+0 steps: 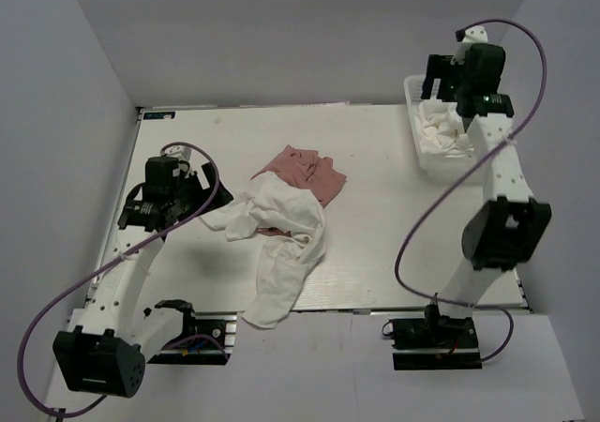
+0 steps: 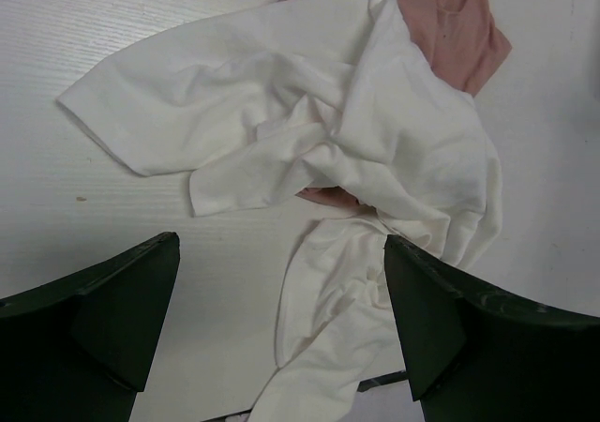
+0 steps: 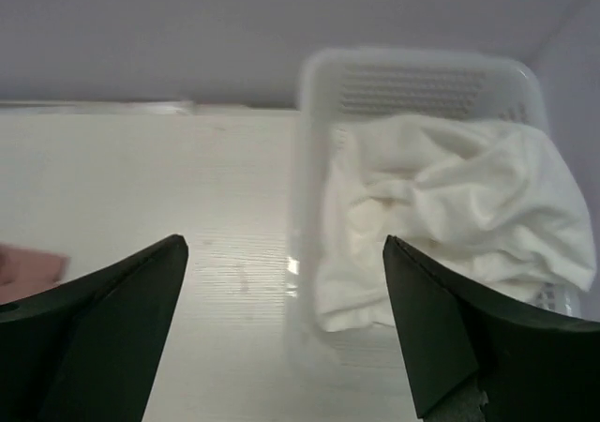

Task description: Fold and stack the t-shirts

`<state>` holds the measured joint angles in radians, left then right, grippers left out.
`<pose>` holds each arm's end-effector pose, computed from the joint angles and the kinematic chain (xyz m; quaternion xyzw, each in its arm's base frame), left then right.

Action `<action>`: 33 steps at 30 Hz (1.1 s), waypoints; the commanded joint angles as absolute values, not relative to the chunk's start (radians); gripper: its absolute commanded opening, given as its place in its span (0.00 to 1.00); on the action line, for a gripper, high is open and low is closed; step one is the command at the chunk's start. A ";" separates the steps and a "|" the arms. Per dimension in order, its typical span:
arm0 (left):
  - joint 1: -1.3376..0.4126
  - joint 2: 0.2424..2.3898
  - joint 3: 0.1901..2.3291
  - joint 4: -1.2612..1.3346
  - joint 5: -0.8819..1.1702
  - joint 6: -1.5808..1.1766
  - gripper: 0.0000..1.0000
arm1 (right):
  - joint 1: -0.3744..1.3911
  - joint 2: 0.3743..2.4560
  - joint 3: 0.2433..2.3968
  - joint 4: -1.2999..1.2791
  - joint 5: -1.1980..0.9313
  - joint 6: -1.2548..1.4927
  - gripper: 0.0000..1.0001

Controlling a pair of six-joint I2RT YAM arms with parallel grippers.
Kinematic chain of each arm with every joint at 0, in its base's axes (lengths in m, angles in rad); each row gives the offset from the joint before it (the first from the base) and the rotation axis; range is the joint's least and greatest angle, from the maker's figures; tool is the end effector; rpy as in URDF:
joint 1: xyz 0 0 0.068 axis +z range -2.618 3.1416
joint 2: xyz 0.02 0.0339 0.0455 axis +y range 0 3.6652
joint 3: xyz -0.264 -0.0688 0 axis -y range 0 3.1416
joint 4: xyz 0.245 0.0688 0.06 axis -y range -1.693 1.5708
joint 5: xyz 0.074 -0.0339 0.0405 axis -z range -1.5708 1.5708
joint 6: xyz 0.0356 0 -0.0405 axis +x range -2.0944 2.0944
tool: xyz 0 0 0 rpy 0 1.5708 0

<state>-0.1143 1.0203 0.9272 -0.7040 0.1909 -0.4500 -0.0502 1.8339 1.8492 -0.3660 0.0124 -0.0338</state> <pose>0.2054 -0.0304 0.2975 -0.1186 0.9149 -0.1893 0.3361 0.4351 -0.0223 0.3945 0.0103 0.8195 -0.0291 0.5722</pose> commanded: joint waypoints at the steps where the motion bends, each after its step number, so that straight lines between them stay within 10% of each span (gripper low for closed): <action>1: -0.110 0.939 0.942 -0.718 0.193 -0.436 1.00 | 0.058 1.629 1.671 -0.336 -0.173 -0.035 0.90; 20: -0.110 0.854 0.842 -0.739 0.193 -0.416 1.00 | 0.900 1.709 1.092 -0.196 -0.032 0.212 0.90; 23: -0.110 0.836 0.833 -0.739 0.193 -0.416 1.00 | 0.937 1.732 1.089 -0.201 -0.003 0.207 0.69; 24: -0.110 0.827 0.833 -0.739 0.193 -0.416 1.00 | 0.943 1.727 1.097 -0.204 0.027 0.206 0.38; 27: -0.110 0.827 0.833 -0.739 0.193 -0.416 1.00 | 0.965 1.674 1.100 -0.173 0.093 0.204 0.00; 33: -0.110 0.818 0.833 -0.749 0.193 -0.425 1.00 | 0.956 1.462 1.109 -0.106 0.299 0.213 0.00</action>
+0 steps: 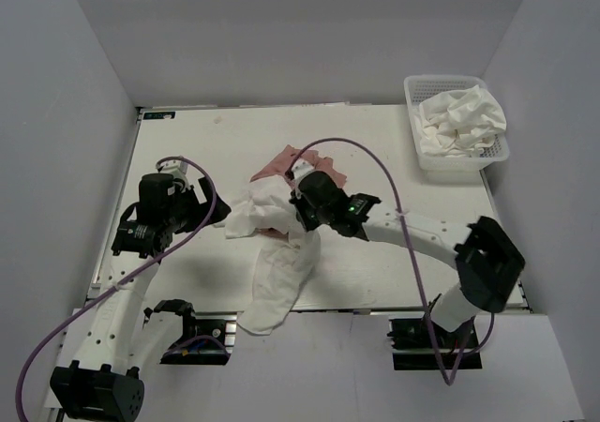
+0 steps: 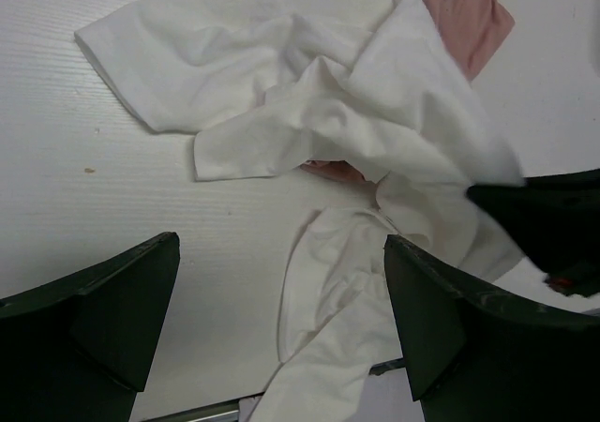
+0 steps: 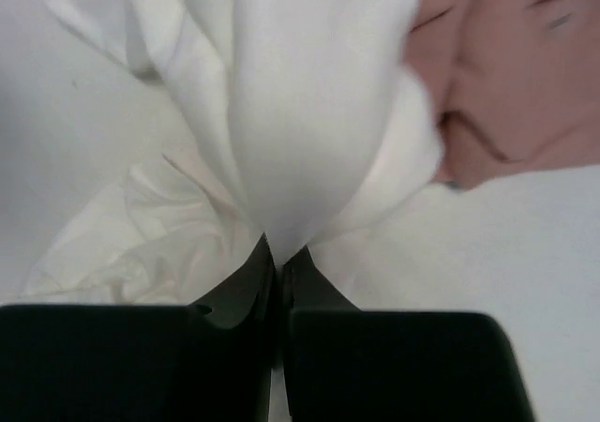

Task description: Fold and stack the t-shirts

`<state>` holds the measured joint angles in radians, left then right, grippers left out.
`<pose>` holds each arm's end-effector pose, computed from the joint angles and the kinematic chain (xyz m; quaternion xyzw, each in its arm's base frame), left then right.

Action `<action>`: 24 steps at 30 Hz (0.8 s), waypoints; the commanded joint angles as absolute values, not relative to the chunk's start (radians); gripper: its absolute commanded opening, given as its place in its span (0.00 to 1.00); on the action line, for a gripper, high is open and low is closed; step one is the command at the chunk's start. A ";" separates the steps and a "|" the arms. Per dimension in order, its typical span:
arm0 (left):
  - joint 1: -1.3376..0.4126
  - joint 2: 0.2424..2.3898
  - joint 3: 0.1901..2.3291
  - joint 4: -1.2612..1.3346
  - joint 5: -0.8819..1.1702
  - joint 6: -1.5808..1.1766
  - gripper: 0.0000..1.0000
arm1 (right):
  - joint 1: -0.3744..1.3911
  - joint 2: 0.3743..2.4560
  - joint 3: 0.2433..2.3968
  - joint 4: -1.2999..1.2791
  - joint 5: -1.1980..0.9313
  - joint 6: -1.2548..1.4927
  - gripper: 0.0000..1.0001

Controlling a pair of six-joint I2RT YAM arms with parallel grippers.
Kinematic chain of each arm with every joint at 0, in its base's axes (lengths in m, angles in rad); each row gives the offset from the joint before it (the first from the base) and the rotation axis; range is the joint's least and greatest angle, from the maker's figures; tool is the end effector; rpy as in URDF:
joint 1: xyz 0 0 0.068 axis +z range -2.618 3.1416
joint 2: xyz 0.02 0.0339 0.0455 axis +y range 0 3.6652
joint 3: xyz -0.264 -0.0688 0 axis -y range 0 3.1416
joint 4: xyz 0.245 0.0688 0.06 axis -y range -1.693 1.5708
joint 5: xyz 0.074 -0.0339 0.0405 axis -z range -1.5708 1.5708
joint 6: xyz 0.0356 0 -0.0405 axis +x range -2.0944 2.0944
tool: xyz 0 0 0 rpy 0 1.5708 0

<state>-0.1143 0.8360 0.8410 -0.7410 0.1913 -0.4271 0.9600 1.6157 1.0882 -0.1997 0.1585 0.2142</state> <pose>0.1666 -0.0259 0.2975 -0.1035 0.9049 -0.1920 0.3655 0.2084 0.2878 0.2332 -0.3012 0.8588 0.1659 0.3798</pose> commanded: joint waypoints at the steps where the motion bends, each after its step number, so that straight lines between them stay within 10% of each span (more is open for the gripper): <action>1: -0.110 0.818 0.833 -0.749 0.193 -0.434 1.00 | 0.957 1.438 1.105 -0.088 0.386 0.193 0.00; 9: -0.110 0.847 0.813 -0.716 0.233 -0.482 1.00 | 0.841 1.244 1.109 0.386 0.851 -0.150 0.00; 24: -0.110 0.991 0.834 -0.657 0.258 -0.492 1.00 | 0.419 1.578 1.800 0.571 0.787 -0.562 0.00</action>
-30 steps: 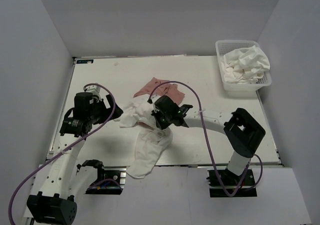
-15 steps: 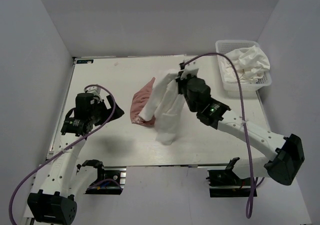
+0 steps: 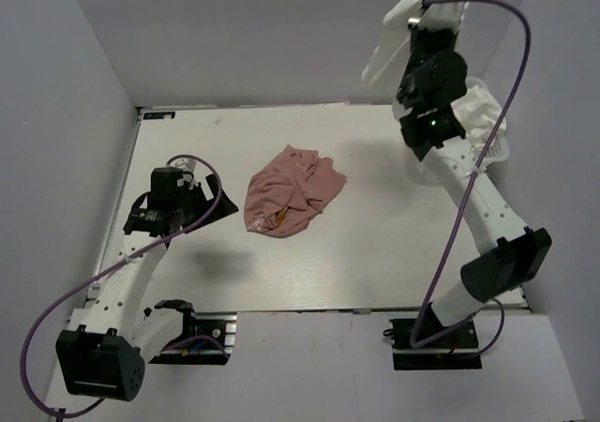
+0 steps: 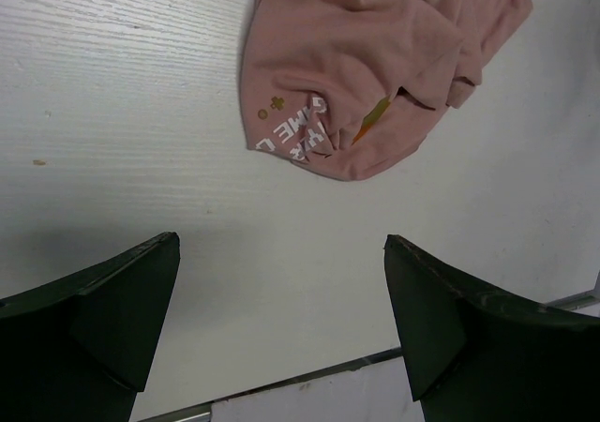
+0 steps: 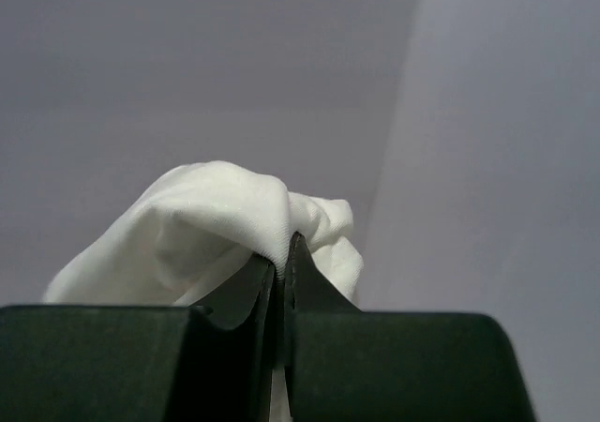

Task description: Fold and stack the t-shirts

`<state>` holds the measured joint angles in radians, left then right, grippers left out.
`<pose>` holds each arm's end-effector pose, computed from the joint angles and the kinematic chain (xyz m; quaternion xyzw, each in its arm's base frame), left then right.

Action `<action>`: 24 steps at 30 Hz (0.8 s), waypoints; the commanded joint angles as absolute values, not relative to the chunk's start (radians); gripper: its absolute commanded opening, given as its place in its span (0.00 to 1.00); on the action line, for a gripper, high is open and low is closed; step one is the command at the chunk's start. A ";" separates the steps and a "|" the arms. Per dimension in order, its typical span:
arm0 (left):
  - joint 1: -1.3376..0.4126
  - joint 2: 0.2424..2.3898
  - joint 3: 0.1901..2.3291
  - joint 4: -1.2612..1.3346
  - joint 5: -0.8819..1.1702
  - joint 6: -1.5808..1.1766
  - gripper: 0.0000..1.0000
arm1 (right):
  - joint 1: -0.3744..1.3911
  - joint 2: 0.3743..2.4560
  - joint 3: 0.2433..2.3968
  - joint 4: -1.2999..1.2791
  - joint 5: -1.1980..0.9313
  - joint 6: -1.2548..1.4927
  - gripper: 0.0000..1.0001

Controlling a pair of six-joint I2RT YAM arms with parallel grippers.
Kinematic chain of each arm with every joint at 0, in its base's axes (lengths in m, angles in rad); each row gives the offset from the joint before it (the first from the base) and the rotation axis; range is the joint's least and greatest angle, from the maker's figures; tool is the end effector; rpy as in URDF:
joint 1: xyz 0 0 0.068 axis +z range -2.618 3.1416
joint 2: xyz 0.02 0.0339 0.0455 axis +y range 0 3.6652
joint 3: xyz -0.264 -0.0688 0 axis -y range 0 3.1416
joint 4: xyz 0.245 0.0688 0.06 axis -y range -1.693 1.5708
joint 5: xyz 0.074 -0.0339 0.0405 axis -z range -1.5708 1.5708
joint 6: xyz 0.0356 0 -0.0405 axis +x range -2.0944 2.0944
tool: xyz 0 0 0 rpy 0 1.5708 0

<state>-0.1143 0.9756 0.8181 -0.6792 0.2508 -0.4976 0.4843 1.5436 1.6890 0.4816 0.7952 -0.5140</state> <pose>0.1938 -0.0311 0.2724 -0.1323 0.9177 -0.2186 0.3043 0.3009 0.1296 0.5303 0.1022 0.5331 -0.1882 0.8185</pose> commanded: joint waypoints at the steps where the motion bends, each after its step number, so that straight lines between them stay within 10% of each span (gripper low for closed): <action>1: -0.110 1.005 0.834 -0.657 0.258 -0.492 1.00 | 0.352 1.613 1.822 0.546 0.785 -0.539 0.00; 10: -0.110 1.156 0.985 -0.655 0.276 -0.453 1.00 | 0.115 1.893 2.045 0.347 0.677 -0.344 0.00; 24: -0.110 1.256 1.063 -0.669 0.284 -0.430 1.00 | -0.071 2.193 1.831 -0.078 0.549 0.026 0.04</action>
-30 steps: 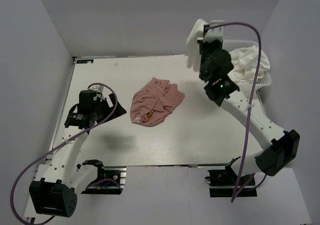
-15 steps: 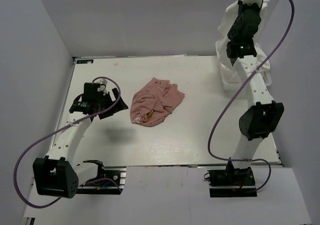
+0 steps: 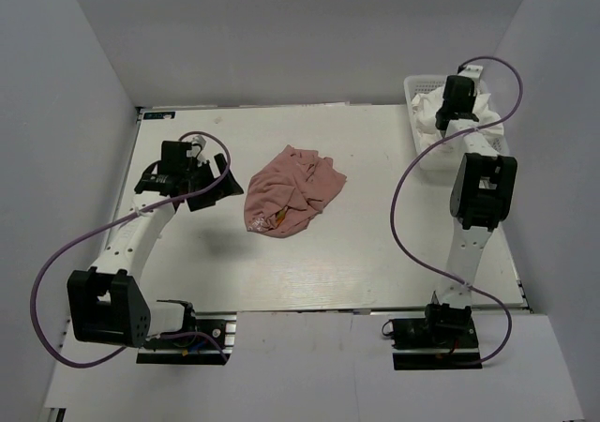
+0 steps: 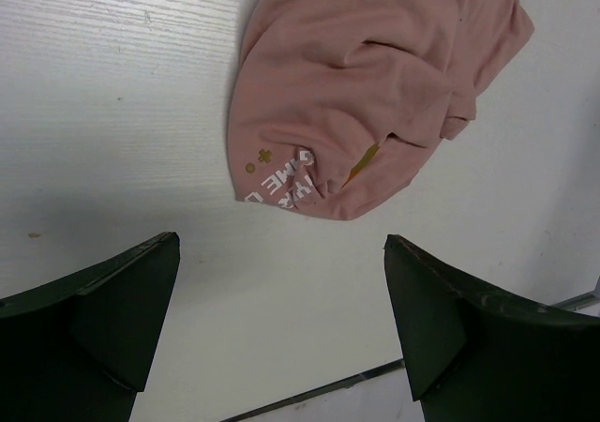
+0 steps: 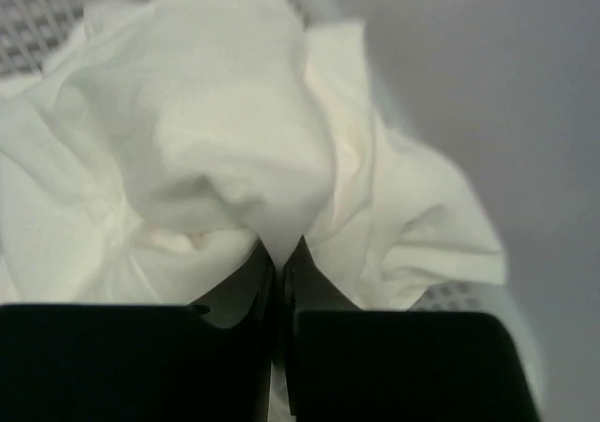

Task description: Fold and stack the t-shirts

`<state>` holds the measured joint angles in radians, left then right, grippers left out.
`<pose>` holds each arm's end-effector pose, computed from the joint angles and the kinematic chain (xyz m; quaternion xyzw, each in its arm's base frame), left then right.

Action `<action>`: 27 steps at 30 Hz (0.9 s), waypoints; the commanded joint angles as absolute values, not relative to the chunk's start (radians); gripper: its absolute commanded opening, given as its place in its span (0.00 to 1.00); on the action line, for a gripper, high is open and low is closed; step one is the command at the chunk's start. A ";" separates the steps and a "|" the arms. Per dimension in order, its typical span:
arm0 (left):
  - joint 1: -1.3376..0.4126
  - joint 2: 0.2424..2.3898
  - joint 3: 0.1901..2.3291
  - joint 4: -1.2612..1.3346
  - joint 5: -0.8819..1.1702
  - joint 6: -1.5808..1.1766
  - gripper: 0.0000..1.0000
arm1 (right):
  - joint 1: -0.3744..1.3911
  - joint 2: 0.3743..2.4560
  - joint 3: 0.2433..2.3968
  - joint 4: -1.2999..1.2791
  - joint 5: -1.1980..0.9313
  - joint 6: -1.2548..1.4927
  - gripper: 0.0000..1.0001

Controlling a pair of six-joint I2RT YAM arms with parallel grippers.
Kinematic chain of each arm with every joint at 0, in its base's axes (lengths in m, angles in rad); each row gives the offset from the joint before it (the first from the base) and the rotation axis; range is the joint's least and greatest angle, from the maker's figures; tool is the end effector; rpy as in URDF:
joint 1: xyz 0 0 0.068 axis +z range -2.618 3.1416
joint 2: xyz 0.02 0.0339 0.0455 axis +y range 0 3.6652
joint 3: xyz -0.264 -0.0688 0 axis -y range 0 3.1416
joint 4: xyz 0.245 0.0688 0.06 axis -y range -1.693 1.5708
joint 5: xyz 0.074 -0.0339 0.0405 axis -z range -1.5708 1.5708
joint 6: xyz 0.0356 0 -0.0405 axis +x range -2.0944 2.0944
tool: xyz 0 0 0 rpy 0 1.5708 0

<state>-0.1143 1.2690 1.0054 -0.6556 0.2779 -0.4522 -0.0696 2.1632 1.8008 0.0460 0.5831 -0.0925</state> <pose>0.2565 -0.0393 0.2736 -0.1141 0.9324 -0.2146 0.2677 0.5137 -0.0555 0.2695 0.1598 0.7774 -0.2775 0.5414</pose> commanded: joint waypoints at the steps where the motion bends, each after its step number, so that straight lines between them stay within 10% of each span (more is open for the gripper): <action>1: -0.110 1.256 1.072 -0.669 0.284 -0.430 1.00 | -0.072 2.207 1.847 -0.127 0.508 0.056 0.11; 5: -0.110 1.256 1.072 -0.678 0.284 -0.430 1.00 | -0.080 2.269 1.981 -0.270 0.378 0.081 0.47; 9: -0.120 1.246 1.081 -0.718 0.284 -0.448 1.00 | -0.075 2.194 2.014 -0.308 0.298 0.065 0.55; 12: -0.120 1.197 1.081 -0.747 0.261 -0.448 1.00 | -0.072 2.065 1.993 -0.316 0.255 0.028 0.90; 27: -0.173 1.348 1.034 -0.733 0.176 -0.512 1.00 | 0.161 1.488 1.308 -0.372 -0.244 0.190 0.90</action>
<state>-0.1413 1.3151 1.0084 -0.7601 0.1707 -0.5053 0.1169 1.4300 1.4689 -0.3576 -0.1383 0.1242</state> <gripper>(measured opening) 0.996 0.904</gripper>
